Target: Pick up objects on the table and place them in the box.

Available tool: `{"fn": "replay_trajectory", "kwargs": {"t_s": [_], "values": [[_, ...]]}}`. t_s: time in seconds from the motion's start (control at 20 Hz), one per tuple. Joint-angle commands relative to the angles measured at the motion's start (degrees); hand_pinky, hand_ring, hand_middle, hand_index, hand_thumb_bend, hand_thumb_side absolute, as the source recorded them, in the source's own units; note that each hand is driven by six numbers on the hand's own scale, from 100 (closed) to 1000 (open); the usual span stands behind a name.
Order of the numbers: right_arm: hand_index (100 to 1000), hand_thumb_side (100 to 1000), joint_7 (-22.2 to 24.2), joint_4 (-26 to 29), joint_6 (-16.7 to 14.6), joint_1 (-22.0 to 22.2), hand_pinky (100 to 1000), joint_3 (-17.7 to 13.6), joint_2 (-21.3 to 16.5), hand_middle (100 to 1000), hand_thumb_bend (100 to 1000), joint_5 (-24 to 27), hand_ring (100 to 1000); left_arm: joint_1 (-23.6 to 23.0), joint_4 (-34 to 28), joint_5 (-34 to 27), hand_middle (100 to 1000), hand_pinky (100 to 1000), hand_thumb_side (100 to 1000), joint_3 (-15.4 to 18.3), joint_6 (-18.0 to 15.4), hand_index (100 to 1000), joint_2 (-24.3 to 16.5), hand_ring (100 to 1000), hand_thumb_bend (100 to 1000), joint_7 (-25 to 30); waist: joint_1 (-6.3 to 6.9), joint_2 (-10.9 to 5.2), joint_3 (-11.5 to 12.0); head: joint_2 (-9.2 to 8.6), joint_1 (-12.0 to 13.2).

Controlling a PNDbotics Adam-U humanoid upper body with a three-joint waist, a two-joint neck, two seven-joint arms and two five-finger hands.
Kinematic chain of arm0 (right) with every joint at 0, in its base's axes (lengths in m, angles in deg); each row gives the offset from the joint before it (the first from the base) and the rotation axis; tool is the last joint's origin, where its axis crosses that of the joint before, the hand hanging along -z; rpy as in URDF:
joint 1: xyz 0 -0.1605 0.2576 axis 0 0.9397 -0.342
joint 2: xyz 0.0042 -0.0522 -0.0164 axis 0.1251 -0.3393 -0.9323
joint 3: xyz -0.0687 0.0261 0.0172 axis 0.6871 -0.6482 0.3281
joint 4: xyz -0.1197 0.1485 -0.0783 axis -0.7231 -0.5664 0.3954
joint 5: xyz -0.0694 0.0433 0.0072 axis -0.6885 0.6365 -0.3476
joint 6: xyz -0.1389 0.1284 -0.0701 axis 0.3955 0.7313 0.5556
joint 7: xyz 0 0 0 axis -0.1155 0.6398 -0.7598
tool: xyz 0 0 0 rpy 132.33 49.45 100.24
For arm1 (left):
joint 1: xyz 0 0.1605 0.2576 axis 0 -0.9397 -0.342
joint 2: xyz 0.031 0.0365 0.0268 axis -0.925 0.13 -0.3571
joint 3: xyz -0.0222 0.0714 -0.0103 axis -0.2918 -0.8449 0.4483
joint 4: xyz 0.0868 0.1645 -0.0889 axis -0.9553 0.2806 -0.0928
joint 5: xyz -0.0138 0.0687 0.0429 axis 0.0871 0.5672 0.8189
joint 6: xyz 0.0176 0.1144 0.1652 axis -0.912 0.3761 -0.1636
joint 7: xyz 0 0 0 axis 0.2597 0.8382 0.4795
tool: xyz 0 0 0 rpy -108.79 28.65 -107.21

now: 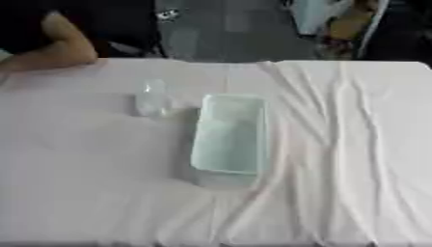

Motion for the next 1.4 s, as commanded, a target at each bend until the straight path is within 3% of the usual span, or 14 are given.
{"fn": "replay_trajectory", "kwargs": {"t_s": [0.05,0.7,0.8,0.85,0.9,0.95,1.0,1.1,1.15,1.2,1.4], "values": [[953,429,0.04,0.89,0.13,-0.83,706,-0.34,-1.35,914,100,0.25,840,1.08,-1.01,0.21,719,633,876,-0.2,0.16,768,-1.56,624,172,0.04,0.02,-0.34,-0.04,-0.03,0.62],[953,429,0.01,0.89,0.17,-0.85,706,-0.36,-1.37,914,100,0.23,840,1.05,-1.01,0.58,719,634,863,-0.34,0.53,767,-1.68,625,189,0.54,0.03,-0.37,-0.24,-0.03,0.66],[953,438,0.06,0.89,0.37,-0.68,705,-0.45,-1.32,914,100,0.14,840,1.11,-1.01,2.33,727,636,768,0.19,1.86,772,-1.92,629,289,0.99,-0.07,-0.37,-0.9,-0.03,0.35],[954,442,0.09,0.89,0.55,-0.56,704,-0.52,-1.32,915,100,0.08,840,1.29,-1.01,4.28,729,637,721,0.48,3.48,781,-2.43,631,342,1.38,-0.08,-0.39,-1.16,-0.03,0.18],[954,442,0.12,0.89,0.71,-0.49,704,-0.54,-1.35,915,100,0.02,840,1.68,-1.01,6.45,727,636,745,0.36,6.0,774,-3.65,630,313,2.47,-0.03,-0.44,-1.33,-0.03,0.18],[954,443,0.15,0.89,0.8,-0.46,704,-0.53,-1.38,915,100,0.0,840,2.13,-1.01,8.24,739,644,657,0.12,8.26,805,-4.65,644,460,3.46,0.03,-0.48,-1.44,-0.03,0.2],[954,443,0.21,0.89,0.87,-0.42,705,-0.48,-1.48,915,100,0.0,840,2.91,-1.01,10.47,739,647,647,-0.52,11.99,809,-7.34,648,486,6.1,0.18,-0.59,-1.56,-0.03,0.29],[955,449,0.37,0.89,0.99,-0.33,704,-0.35,-1.67,915,100,0.04,840,4.99,-0.62,15.3,725,683,619,-2.1,19.8,808,-13.03,692,635,13.51,0.48,-0.78,-1.78,-0.03,0.26],[955,449,0.45,0.89,1.04,-0.3,704,-0.31,-1.71,915,100,0.09,840,5.98,-0.6,17.3,730,687,620,-2.63,22.81,812,-14.76,699,646,17.07,0.54,-0.84,-1.84,-0.03,0.24],[956,451,0.58,0.89,1.07,-0.27,704,-0.2,-1.82,916,100,0.14,840,7.22,0.91,18.56,737,710,624,-4.15,25.6,818,-17.71,728,714,21.57,0.73,-0.95,-1.98,-0.03,0.27],[956,453,1.04,0.89,1.12,-0.29,704,0.08,-1.96,916,100,0.42,840,13.82,11.43,19.65,766,755,710,-9.92,31.84,843,-25.07,759,731,36.03,1.13,-1.22,-2.46,-0.03,0.62]]}}
